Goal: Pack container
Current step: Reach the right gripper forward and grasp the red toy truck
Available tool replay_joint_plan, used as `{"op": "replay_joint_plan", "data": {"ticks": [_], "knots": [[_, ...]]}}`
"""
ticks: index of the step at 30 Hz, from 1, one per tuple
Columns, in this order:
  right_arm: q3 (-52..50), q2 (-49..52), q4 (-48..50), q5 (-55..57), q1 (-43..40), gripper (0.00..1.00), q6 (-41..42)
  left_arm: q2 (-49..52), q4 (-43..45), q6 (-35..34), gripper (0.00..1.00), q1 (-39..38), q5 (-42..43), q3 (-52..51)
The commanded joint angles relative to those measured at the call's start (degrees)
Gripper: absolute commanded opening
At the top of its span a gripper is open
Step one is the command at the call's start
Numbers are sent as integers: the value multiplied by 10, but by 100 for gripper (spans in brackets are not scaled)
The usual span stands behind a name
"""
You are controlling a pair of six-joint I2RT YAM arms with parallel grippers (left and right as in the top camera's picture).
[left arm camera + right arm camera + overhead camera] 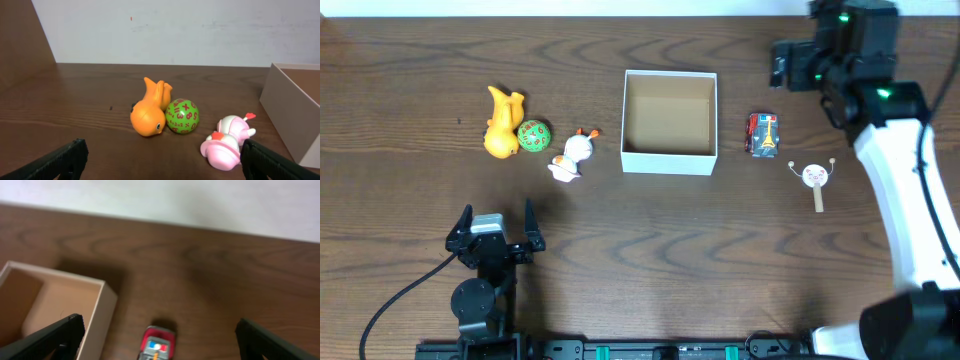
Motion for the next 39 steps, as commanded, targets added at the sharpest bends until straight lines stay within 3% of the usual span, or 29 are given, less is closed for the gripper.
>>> {"op": "replay_joint_plan", "data": {"ticks": [1, 5, 9, 16, 24, 35, 39], "knots": [[15, 24, 4, -35, 11, 99, 10, -3, -21, 9, 98, 2, 15, -8], [15, 34, -5, -35, 9, 99, 96, -3, -21, 9, 98, 2, 15, -8], [15, 49, -33, 45, 3, 97, 181, -3, -21, 9, 98, 2, 15, -8], [15, 95, -58, 50, 16, 89, 200, -3, -21, 9, 98, 2, 15, -8], [15, 162, -98, 50, 27, 99, 156, -3, -21, 9, 98, 2, 15, -8], [15, 202, -117, 59, 20, 99, 0, -3, -21, 9, 98, 2, 15, -8], [15, 224, -123, 59, 17, 99, -12, -3, -21, 9, 98, 2, 15, -8]]}}
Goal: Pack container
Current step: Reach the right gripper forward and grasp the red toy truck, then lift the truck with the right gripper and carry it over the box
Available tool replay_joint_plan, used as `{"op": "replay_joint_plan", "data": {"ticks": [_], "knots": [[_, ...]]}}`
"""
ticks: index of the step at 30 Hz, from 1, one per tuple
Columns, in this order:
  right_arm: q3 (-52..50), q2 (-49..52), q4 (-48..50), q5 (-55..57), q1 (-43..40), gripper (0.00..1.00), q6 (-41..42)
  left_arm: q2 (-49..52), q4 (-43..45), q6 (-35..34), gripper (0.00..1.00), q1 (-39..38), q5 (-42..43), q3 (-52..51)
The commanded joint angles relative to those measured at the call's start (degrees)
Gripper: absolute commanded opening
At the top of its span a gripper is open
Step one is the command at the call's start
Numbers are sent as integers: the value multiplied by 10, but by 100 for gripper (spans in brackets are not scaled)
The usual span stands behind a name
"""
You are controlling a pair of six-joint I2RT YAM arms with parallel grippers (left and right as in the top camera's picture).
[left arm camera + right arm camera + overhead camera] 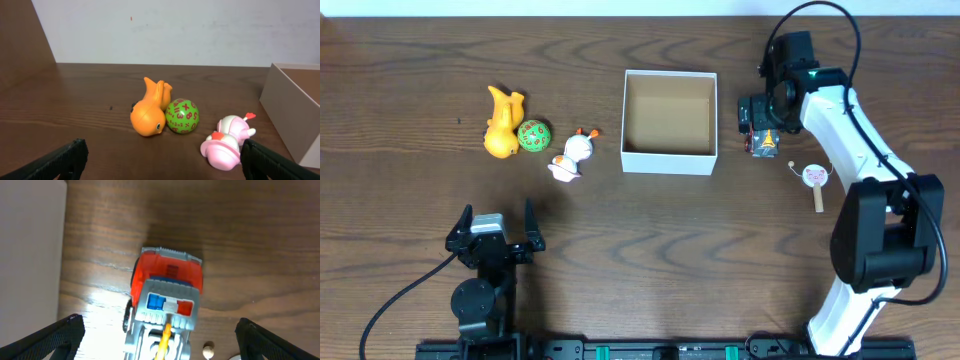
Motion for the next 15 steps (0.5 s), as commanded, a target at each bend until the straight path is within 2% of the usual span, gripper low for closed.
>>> {"op": "replay_joint_plan", "data": {"ticks": [1, 15], "knots": [[12, 29, -7, 9, -5, 99, -35, -3, -21, 9, 98, 2, 15, -8], [12, 103, 54, 32, -6, 97, 32, -3, -21, 9, 98, 2, 15, -8]]}}
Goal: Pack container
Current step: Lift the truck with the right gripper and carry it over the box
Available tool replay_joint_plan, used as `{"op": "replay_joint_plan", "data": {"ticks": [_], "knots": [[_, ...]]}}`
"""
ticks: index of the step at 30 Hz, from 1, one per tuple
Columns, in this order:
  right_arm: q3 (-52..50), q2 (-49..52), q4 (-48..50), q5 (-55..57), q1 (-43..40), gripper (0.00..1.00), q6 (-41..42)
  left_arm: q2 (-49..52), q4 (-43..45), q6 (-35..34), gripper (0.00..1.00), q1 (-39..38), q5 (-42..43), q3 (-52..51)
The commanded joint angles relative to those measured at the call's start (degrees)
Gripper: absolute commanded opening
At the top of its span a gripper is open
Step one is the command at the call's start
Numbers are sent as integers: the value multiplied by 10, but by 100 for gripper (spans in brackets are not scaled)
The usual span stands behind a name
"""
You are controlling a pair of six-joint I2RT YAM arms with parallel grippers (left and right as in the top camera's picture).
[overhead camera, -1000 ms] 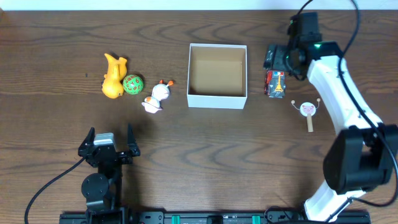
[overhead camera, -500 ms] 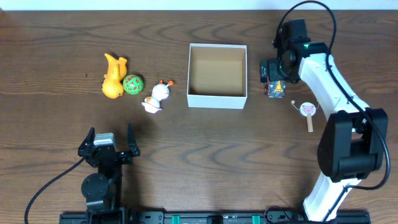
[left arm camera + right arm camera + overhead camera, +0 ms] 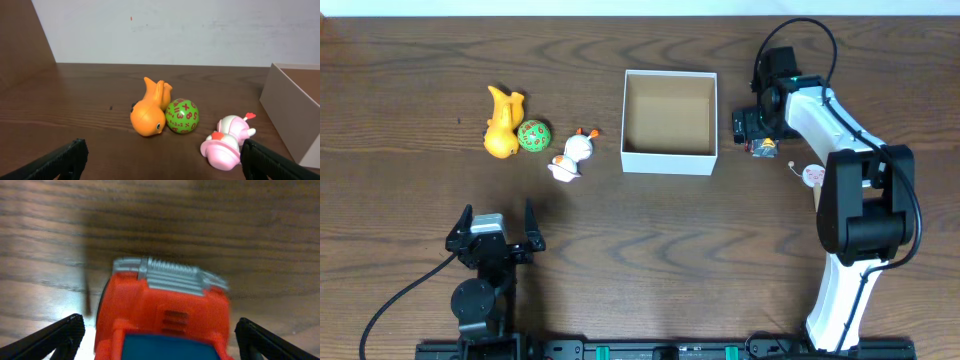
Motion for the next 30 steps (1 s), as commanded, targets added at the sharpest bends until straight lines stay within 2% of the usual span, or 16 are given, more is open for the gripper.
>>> {"op": "replay_joint_plan", "data": {"ticks": [1, 5, 12, 19, 23, 30], "knots": [[10, 10, 14, 10, -6, 92, 19, -3, -21, 10, 98, 2, 15, -8], [10, 10, 23, 10, -6, 70, 26, -3, -21, 10, 98, 2, 15, -8], [14, 0, 20, 9, -5, 44, 30, -3, -21, 10, 98, 2, 15, -8], [67, -37, 19, 7, -5, 41, 29, -3, -21, 10, 98, 2, 15, -8], [136, -63, 6, 7, 4, 29, 28, -3, -21, 10, 98, 2, 15, -8], [263, -78, -9, 5, 56, 31, 30, -3, -21, 10, 98, 2, 15, -8]]}}
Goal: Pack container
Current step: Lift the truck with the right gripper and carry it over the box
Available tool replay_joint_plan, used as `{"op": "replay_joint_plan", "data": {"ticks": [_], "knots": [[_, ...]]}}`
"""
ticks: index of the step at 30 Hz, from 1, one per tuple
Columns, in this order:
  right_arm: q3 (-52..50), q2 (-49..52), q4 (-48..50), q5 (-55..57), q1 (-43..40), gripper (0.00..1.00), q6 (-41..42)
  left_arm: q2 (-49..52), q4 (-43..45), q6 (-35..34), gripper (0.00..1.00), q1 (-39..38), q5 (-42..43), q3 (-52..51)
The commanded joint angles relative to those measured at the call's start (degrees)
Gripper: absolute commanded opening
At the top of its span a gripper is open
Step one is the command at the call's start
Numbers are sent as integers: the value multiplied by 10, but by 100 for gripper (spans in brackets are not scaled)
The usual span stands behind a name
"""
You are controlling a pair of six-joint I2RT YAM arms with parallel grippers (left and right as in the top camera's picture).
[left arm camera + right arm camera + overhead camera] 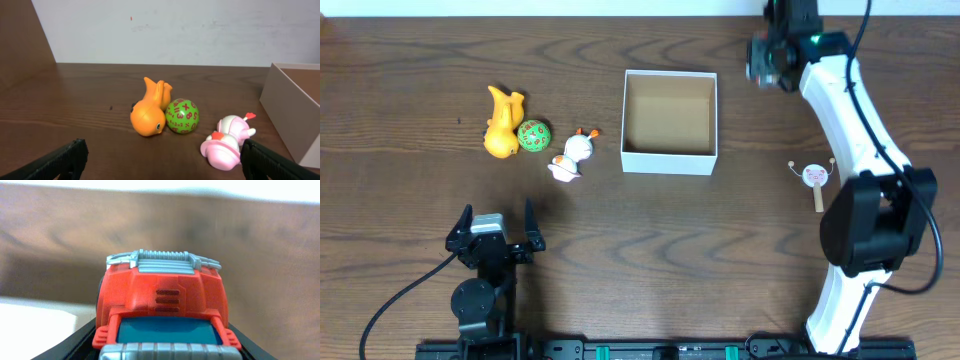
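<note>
A red toy truck [165, 300] with a blue windscreen fills the right wrist view, and my right gripper [162, 347] is shut on it. In the overhead view that gripper [772, 58] hangs raised near the far right corner of the white open box [670, 162]. The box interior looks bare. My left gripper [496, 232] rests open near the front left, well away from the box. An orange duck toy [149, 109], a green numbered ball [182, 116] and a pink-white chick toy [227, 142] lie ahead of it.
A small round-faced toy on a stick [814, 177] lies right of the box. A corner of the box [30, 325] shows blurred at the lower left of the right wrist view. The left arm's cable [395, 305] trails along the front left.
My right gripper was low around the red truck on the table right of the box. Now it is shut on the truck and raised near the box's far right corner; the truck's old spot is bare.
The right gripper stood open, high behind the truck. Then it was over the truck, then low with its fingers either side of it. Now it holds the truck raised beside the box. The left arm and the left-side toys stayed put.
</note>
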Motion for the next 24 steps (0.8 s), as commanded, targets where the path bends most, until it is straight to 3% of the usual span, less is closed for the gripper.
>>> {"op": "replay_joint_plan", "data": {"ticks": [1, 8, 15, 24], "knots": [[57, -27, -2, 0, 48, 31, 10, -3, -21, 9, 98, 2, 15, -8], [71, -26, 12, 1, 130, 31, 100, -3, -21, 9, 98, 2, 15, -8], [52, -15, -4, 3, 198, 31, 132, -3, -21, 9, 98, 2, 15, -8], [36, 22, -55, 60, 227, 30, 199, -3, -21, 9, 98, 2, 15, -8]]}}
